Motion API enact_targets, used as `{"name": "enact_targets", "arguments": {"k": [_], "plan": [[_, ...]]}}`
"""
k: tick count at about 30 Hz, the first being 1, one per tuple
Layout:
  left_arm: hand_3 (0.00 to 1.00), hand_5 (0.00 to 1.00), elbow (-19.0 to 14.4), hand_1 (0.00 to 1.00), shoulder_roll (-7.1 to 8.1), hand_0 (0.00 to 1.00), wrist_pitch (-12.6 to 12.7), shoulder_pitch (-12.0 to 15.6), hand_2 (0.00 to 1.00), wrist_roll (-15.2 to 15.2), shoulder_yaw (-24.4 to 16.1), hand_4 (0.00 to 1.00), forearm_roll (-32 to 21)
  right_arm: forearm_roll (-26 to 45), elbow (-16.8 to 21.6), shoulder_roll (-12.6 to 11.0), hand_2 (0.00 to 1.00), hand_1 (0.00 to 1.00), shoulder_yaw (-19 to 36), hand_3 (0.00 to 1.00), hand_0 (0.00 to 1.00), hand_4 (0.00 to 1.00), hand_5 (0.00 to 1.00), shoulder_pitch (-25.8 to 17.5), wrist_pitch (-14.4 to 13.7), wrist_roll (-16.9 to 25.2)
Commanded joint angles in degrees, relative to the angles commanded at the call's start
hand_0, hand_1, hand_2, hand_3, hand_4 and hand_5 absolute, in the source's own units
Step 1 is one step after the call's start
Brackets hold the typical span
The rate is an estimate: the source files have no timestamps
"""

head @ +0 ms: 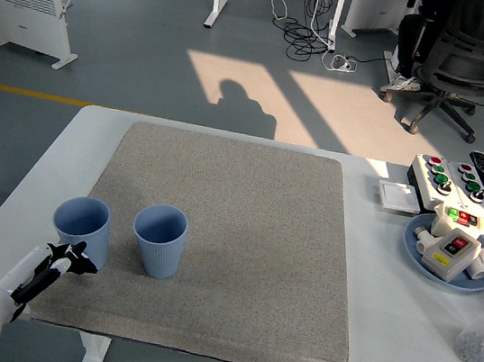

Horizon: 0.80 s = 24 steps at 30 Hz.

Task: Push cup pick cup insert cup

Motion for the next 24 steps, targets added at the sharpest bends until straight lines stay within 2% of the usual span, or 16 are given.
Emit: {"name": "enact_targets", "arguments": {"k": [11, 16, 24], "plan": [[0.473, 0.998, 3.21, 0.64, 0.37, 0.699, 1.25, -3.56, 0.546, -1.54, 1.96, 0.66, -1.8, -0.29, 0.0, 0.1, 0.659, 0.621, 0.05, 0.584, 0.688, 0.103, 0.473, 0.15, -0.01, -0.01], [0.474, 0.998, 6.95, 0.64, 0.57, 0.697, 1.57, -7.23, 0.547, -2.19, 3.61, 0.661, -4.42, -0.65, 0.0, 0.14, 0.658, 0.621, 0.15, 0.584, 0.688, 0.103, 0.473, 0.23, 0.02, -0.17], [0.473, 0.998, 11.78, 0.642, 0.65, 0.7, 1.89, -10.83, 0.547, -3.24, 5.34, 0.662, -8.26, -1.06, 0.0, 0.22, 0.659, 0.621, 0.02, 0.584, 0.688, 0.103, 0.471, 0.26, 0.05, -0.38]]}}
